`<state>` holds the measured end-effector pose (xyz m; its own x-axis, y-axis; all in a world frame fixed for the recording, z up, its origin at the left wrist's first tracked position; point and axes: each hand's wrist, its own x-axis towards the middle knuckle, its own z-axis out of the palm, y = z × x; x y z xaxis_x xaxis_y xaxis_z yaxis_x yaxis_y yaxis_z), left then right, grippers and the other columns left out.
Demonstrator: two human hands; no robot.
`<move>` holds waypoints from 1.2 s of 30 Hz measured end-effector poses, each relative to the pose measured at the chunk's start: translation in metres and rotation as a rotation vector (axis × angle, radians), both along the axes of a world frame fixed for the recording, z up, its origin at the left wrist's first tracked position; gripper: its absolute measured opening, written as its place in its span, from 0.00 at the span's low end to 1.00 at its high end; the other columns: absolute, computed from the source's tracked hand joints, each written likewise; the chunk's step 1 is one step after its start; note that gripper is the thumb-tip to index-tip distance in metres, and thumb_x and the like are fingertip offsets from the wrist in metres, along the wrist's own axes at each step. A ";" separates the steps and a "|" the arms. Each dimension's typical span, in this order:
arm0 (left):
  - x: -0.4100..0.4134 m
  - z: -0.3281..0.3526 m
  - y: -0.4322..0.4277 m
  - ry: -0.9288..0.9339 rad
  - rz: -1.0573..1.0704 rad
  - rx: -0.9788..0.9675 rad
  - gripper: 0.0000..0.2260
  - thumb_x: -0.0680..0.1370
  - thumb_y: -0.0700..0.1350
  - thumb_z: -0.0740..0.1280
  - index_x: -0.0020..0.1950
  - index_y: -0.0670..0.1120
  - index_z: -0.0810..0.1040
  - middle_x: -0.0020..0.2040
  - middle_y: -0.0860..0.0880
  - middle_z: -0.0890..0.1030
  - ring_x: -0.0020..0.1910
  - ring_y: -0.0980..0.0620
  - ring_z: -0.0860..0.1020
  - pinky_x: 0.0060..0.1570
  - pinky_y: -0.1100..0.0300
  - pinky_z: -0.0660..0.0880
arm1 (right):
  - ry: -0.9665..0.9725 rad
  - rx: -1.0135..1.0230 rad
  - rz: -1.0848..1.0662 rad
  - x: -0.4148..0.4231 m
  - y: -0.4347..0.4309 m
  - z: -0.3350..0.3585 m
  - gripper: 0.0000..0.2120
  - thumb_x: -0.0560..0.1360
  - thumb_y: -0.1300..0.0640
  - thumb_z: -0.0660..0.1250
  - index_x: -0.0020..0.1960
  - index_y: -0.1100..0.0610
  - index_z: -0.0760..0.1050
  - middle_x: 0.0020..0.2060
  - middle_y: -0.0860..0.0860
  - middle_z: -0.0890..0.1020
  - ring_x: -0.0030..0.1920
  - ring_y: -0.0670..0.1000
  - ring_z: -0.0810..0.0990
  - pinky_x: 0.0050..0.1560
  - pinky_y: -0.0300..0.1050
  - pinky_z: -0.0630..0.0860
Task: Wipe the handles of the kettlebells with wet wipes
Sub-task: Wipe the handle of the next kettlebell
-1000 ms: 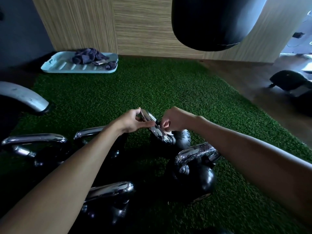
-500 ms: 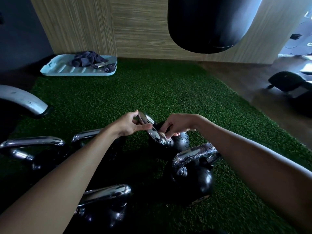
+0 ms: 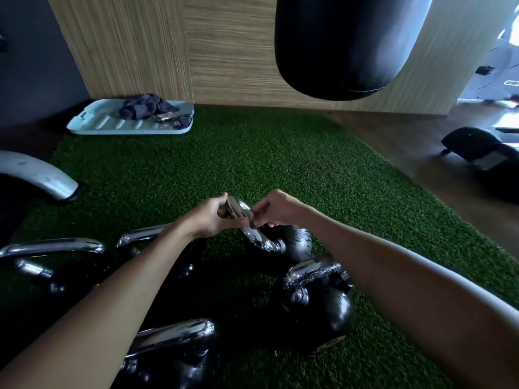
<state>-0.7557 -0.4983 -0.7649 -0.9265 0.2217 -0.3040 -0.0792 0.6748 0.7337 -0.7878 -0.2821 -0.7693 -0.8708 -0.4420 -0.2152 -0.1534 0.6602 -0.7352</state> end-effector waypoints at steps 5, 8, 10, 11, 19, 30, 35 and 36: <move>-0.003 -0.003 -0.002 -0.025 0.008 0.028 0.70 0.49 0.77 0.75 0.83 0.50 0.51 0.70 0.48 0.78 0.71 0.48 0.73 0.63 0.53 0.66 | -0.042 0.094 0.095 -0.003 0.003 0.004 0.09 0.72 0.64 0.76 0.40 0.50 0.84 0.34 0.52 0.84 0.29 0.46 0.75 0.29 0.35 0.69; -0.001 0.000 0.000 -0.032 0.010 0.035 0.60 0.57 0.67 0.79 0.82 0.47 0.57 0.68 0.48 0.79 0.67 0.49 0.75 0.60 0.58 0.65 | 0.040 0.089 0.003 -0.012 -0.012 0.003 0.10 0.71 0.64 0.78 0.39 0.49 0.84 0.34 0.50 0.85 0.28 0.45 0.78 0.29 0.33 0.71; -0.001 0.003 0.002 -0.020 0.011 0.021 0.46 0.66 0.59 0.79 0.79 0.47 0.64 0.65 0.48 0.81 0.60 0.51 0.76 0.56 0.60 0.66 | 0.090 0.073 -0.106 -0.018 -0.021 -0.001 0.07 0.70 0.63 0.79 0.41 0.52 0.85 0.32 0.51 0.85 0.26 0.44 0.78 0.29 0.33 0.72; -0.001 0.005 0.003 -0.005 0.009 0.006 0.42 0.69 0.58 0.78 0.78 0.48 0.66 0.65 0.48 0.81 0.58 0.52 0.76 0.54 0.60 0.66 | 0.103 0.056 -0.156 -0.021 -0.025 -0.004 0.06 0.70 0.62 0.79 0.42 0.53 0.86 0.30 0.49 0.84 0.26 0.44 0.77 0.28 0.33 0.72; 0.002 0.009 0.000 0.066 -0.010 -0.063 0.41 0.70 0.61 0.78 0.77 0.48 0.68 0.66 0.49 0.80 0.55 0.55 0.74 0.42 0.65 0.68 | 0.245 0.047 -0.270 -0.029 -0.033 -0.022 0.05 0.70 0.56 0.80 0.45 0.55 0.87 0.33 0.46 0.84 0.31 0.41 0.78 0.27 0.27 0.69; -0.001 0.009 -0.003 0.061 -0.033 -0.061 0.40 0.71 0.61 0.76 0.79 0.48 0.66 0.72 0.46 0.76 0.59 0.53 0.73 0.49 0.62 0.66 | 0.412 0.305 -0.321 -0.045 -0.032 -0.041 0.07 0.76 0.51 0.74 0.43 0.54 0.85 0.34 0.50 0.84 0.28 0.42 0.77 0.26 0.31 0.67; -0.003 0.005 -0.003 0.051 -0.040 -0.049 0.38 0.69 0.63 0.77 0.75 0.51 0.70 0.66 0.51 0.79 0.55 0.55 0.74 0.43 0.62 0.69 | 0.466 0.271 -0.305 -0.050 -0.045 -0.039 0.06 0.75 0.53 0.75 0.40 0.51 0.83 0.35 0.49 0.84 0.31 0.46 0.80 0.32 0.38 0.77; -0.003 0.005 -0.003 0.050 -0.041 -0.049 0.39 0.70 0.63 0.76 0.77 0.51 0.68 0.69 0.48 0.78 0.57 0.55 0.74 0.47 0.61 0.68 | 0.469 0.287 -0.310 -0.049 -0.042 -0.041 0.07 0.76 0.55 0.73 0.39 0.50 0.82 0.35 0.49 0.84 0.31 0.46 0.80 0.33 0.41 0.79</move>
